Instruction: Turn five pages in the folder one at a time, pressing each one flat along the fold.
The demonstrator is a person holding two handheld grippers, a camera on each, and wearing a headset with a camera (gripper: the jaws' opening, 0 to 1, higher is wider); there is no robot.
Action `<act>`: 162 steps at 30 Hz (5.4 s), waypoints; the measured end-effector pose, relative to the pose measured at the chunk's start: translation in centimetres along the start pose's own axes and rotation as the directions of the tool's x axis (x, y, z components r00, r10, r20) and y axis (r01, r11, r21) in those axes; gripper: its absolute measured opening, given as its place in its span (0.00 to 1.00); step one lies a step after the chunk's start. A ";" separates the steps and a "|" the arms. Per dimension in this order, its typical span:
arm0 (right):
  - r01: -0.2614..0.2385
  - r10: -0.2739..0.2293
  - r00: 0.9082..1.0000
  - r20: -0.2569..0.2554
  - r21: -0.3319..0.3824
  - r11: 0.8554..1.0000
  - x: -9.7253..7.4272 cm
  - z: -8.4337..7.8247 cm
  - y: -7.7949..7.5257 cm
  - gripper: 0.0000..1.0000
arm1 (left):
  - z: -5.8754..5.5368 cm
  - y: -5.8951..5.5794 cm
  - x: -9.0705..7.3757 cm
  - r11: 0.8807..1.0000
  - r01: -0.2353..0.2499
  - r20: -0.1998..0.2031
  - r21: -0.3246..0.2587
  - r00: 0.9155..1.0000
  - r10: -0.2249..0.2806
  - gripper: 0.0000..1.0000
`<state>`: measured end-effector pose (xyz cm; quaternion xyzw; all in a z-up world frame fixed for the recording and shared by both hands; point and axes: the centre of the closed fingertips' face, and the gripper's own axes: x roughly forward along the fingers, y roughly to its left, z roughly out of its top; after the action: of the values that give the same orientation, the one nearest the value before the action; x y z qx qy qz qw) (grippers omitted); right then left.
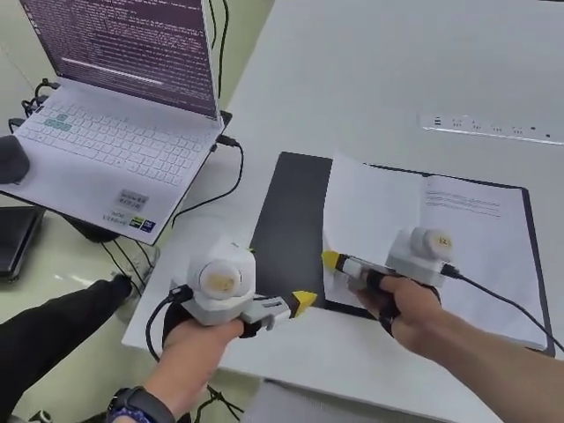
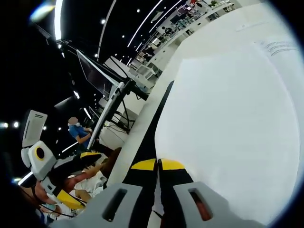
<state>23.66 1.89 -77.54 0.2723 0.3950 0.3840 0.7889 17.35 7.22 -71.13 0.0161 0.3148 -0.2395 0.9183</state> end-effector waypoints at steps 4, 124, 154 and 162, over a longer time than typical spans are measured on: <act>0.005 -0.004 1.000 -0.027 0.033 0.999 0.7 -0.8 -0.8 0.07 | -0.1 0.4 0.1 1.000 -0.002 -0.010 -0.003 1.000 0.002 0.72; 0.062 -0.062 0.984 0.166 0.005 0.998 -9.8 6.1 -7.8 0.21 | -4.0 -3.2 8.6 0.998 0.061 -0.155 -0.001 0.986 -0.061 0.00; 0.123 -0.151 0.948 0.280 0.113 0.986 -8.3 12.3 -11.2 0.00 | -4.0 -3.3 8.9 0.997 0.077 -0.148 -0.010 0.986 -0.078 0.00; 0.117 -0.164 0.931 0.327 0.159 0.980 -7.5 13.8 -12.0 0.00 | -4.1 -3.3 8.8 0.997 0.082 -0.154 -0.001 0.985 -0.081 0.00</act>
<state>36.93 -12.73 -75.80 0.3584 0.2975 0.2463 0.8499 19.62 1.19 -79.16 0.0241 0.3846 -0.2759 0.8806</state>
